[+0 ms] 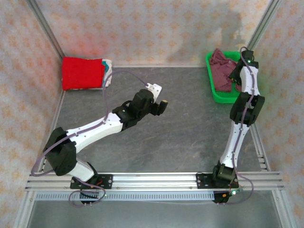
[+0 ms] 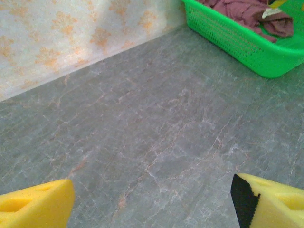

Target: Fold and stack the t-shirts

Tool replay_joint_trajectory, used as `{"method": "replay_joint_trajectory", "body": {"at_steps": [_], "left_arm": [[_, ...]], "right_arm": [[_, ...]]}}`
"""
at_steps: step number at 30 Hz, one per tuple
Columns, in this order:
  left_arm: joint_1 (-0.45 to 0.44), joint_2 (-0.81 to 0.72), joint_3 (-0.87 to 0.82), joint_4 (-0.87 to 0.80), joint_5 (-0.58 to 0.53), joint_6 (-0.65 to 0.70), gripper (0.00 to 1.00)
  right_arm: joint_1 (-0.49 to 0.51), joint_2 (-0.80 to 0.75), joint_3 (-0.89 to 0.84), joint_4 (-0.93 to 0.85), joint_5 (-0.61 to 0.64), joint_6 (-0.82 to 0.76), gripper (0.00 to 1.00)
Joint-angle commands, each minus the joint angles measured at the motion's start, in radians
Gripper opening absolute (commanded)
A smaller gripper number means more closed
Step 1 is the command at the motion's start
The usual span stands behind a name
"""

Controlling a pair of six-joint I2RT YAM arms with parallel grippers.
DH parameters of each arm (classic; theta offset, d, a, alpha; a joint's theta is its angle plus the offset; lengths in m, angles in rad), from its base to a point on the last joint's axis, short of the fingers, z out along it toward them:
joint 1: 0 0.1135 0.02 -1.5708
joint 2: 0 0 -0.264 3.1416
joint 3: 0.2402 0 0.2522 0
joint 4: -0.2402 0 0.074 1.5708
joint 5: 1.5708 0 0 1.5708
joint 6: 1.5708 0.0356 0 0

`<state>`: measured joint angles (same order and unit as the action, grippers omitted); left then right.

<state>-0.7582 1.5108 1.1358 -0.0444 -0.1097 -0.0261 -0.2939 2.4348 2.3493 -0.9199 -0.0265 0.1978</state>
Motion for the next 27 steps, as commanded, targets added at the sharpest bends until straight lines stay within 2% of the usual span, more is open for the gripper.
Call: {"method": "replay_joint_trajectory", "body": {"at_steps": [1, 3, 5, 9, 14, 16, 19, 20, 27], "left_arm": [[0.006, 0.024, 0.046, -0.034, 0.004, -0.004, 0.87], [0.007, 0.031, 0.049, -0.031, 0.004, -0.001, 0.87], [0.008, 0.035, 0.049, -0.03, 0.006, 0.005, 0.87], [0.014, 0.043, 0.058, -0.035, 0.012, 0.003, 0.87], [0.017, 0.053, 0.057, -0.029, 0.013, -0.008, 0.87], [0.019, 0.055, 0.059, -0.029, 0.021, -0.014, 0.87], [0.02, 0.057, 0.056, -0.027, 0.021, -0.014, 0.87], [0.02, 0.057, 0.058, -0.028, 0.021, -0.016, 0.87], [0.022, 0.043, 0.064, -0.022, 0.023, -0.018, 0.87]], "right_arm": [[-0.005, 0.055, 0.087, -0.097, 0.073, -0.021, 0.71], [-0.007, 0.091, 0.105, -0.094, 0.083, -0.022, 0.74], [-0.009, 0.125, 0.119, -0.078, 0.068, -0.024, 0.83], [-0.016, 0.228, 0.242, -0.125, -0.013, -0.016, 0.84], [-0.015, 0.275, 0.239, -0.09, -0.097, 0.0, 0.78], [-0.016, 0.288, 0.239, -0.074, -0.165, 0.0, 0.66], [-0.015, 0.295, 0.247, -0.06, -0.204, 0.005, 0.32], [-0.016, 0.285, 0.24, -0.054, -0.212, 0.009, 0.26], [-0.015, 0.127, 0.157, 0.0, -0.268, 0.03, 0.04]]}}
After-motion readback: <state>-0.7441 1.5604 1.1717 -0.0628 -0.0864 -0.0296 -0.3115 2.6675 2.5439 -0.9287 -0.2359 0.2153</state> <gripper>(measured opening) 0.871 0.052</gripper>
